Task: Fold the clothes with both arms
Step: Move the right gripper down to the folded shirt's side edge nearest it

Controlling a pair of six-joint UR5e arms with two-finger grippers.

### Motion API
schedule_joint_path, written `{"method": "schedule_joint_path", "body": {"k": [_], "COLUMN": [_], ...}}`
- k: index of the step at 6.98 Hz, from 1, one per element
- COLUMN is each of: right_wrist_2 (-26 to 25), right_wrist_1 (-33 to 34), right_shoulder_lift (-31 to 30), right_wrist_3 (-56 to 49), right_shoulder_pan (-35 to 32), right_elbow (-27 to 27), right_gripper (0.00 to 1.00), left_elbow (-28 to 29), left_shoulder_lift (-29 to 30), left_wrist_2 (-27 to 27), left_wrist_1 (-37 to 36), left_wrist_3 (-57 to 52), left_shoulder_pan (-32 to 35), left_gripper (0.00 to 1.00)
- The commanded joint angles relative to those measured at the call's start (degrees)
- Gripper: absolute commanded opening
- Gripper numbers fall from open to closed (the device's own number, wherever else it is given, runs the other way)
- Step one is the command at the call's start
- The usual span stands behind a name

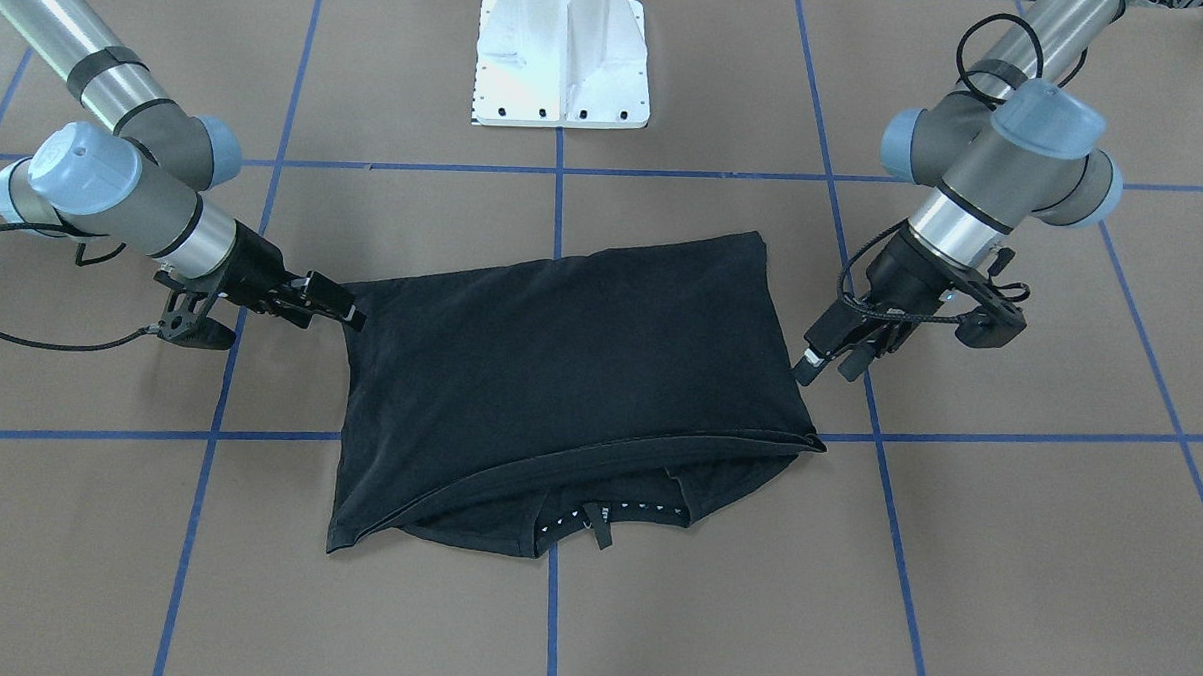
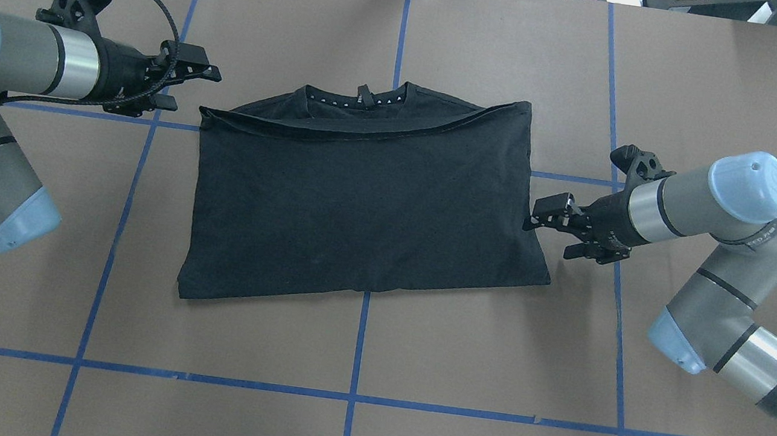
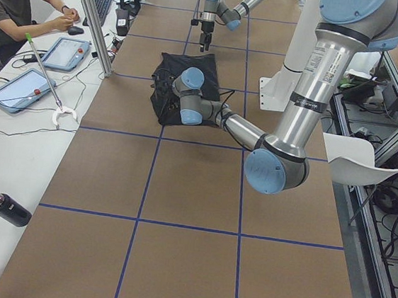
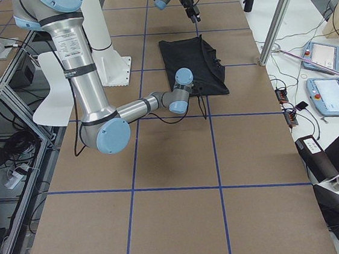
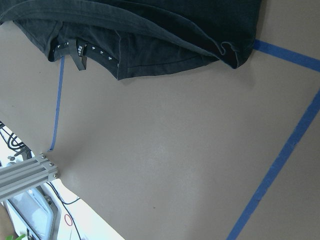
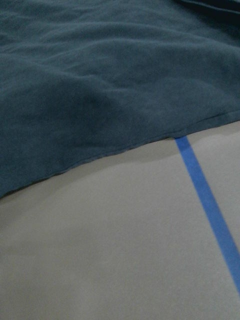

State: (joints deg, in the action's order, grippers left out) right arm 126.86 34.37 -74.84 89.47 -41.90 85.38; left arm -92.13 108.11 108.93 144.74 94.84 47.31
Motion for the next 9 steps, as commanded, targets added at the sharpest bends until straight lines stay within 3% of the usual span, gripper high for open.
{"method": "schedule_joint_path", "body": {"k": [1,7,9], "right_wrist_2": [0.5,0.6,0.6], "right_wrist_1": [0.1,0.1,0.1], "right_shoulder_lift": [-1.4,-1.3,-1.4], "right_wrist_3": [0.3,0.4,0.4], "right_shoulder_pan": [1.4,3.4,3.8], "right_elbow": [1.4,1.5,1.4], "right_gripper": [1.0,0.97,0.9], "left_elbow": [-0.4,-0.2,-0.2], "left_shoulder_lift": [-0.1,-0.4,-0.6], "left_wrist_2": [0.0,0.0,0.0], "left_wrist_1": [-0.1,-0.1,0.0], "left_wrist_3": [0.0,0.0,0.0], "left_shoulder_pan": [0.1,0.1,0.1], "left_gripper": [1.0,1.0,1.0]}}
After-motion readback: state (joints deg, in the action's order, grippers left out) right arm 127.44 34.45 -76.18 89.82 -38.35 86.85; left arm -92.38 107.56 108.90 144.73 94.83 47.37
